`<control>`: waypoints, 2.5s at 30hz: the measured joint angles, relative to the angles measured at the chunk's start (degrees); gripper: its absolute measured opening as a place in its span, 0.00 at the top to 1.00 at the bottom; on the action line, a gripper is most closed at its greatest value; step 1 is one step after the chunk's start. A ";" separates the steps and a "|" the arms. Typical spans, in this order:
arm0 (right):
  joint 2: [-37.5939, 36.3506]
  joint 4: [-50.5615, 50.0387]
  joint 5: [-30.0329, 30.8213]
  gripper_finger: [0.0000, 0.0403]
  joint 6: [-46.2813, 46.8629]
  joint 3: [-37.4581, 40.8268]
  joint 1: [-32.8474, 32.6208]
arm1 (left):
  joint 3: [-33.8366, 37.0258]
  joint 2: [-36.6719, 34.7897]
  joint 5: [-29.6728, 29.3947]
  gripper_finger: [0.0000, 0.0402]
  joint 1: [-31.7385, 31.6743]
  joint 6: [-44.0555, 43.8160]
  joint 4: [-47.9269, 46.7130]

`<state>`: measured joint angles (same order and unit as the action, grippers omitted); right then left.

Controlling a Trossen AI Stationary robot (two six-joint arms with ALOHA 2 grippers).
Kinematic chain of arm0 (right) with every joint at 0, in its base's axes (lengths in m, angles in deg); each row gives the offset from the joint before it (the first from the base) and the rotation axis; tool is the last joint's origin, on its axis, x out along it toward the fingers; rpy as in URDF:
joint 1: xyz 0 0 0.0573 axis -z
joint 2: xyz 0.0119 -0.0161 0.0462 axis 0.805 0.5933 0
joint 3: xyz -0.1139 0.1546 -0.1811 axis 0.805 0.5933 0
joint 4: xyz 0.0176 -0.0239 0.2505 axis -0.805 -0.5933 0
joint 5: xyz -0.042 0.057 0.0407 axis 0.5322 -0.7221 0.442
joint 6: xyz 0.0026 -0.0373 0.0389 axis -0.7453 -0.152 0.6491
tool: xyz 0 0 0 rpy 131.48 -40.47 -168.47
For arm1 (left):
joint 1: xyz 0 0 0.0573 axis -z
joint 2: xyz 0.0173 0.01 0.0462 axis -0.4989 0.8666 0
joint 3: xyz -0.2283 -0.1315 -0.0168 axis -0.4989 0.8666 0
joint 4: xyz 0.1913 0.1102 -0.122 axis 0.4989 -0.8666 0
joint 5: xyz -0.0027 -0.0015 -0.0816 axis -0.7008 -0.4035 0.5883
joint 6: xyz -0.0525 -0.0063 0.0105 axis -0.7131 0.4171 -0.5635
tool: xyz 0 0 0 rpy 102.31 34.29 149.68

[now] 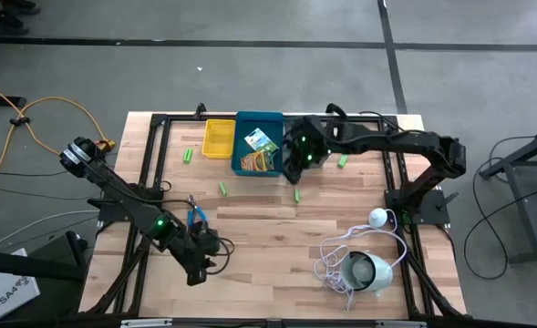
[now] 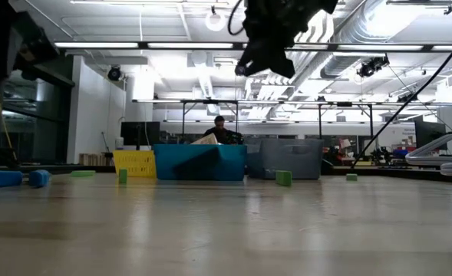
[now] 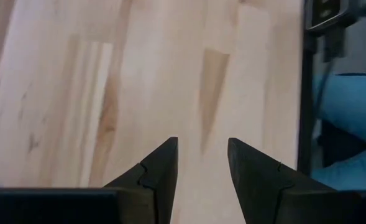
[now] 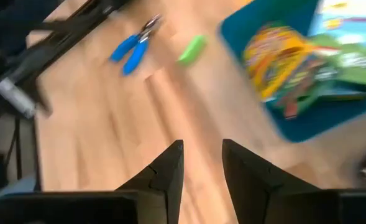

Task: Pick & Place School Supplies
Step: Put the blue puncher into the black bin

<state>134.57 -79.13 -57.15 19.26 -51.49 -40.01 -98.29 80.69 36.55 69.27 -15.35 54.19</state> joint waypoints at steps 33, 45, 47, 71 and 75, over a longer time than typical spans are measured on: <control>0.02 -0.11 -0.15 0.75 -17.80 0.00 -17.61 | 0.00 0.75 -2.25 0.65 -6.33 -67.81 -34.24; 0.04 -0.58 -0.19 0.75 -21.03 0.00 -20.02 | 0.02 5.11 0.03 0.46 -6.35 -80.02 -36.12; 0.04 -0.66 -0.19 0.75 -21.14 0.00 -20.46 | 0.02 6.28 0.10 0.45 -6.45 -80.39 -35.95; 0.04 -0.94 -0.19 0.75 -20.33 0.00 -27.51 | 0.67 14.62 -0.09 0.45 -15.43 -68.98 -34.69; 0.04 -1.84 -0.18 0.75 -20.33 0.00 -29.37 | 2.74 14.64 1.10 0.45 -16.15 -71.54 -32.38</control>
<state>134.61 -80.96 -57.33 -1.07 -51.49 -69.38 -95.55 95.33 37.65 53.12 -86.89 21.81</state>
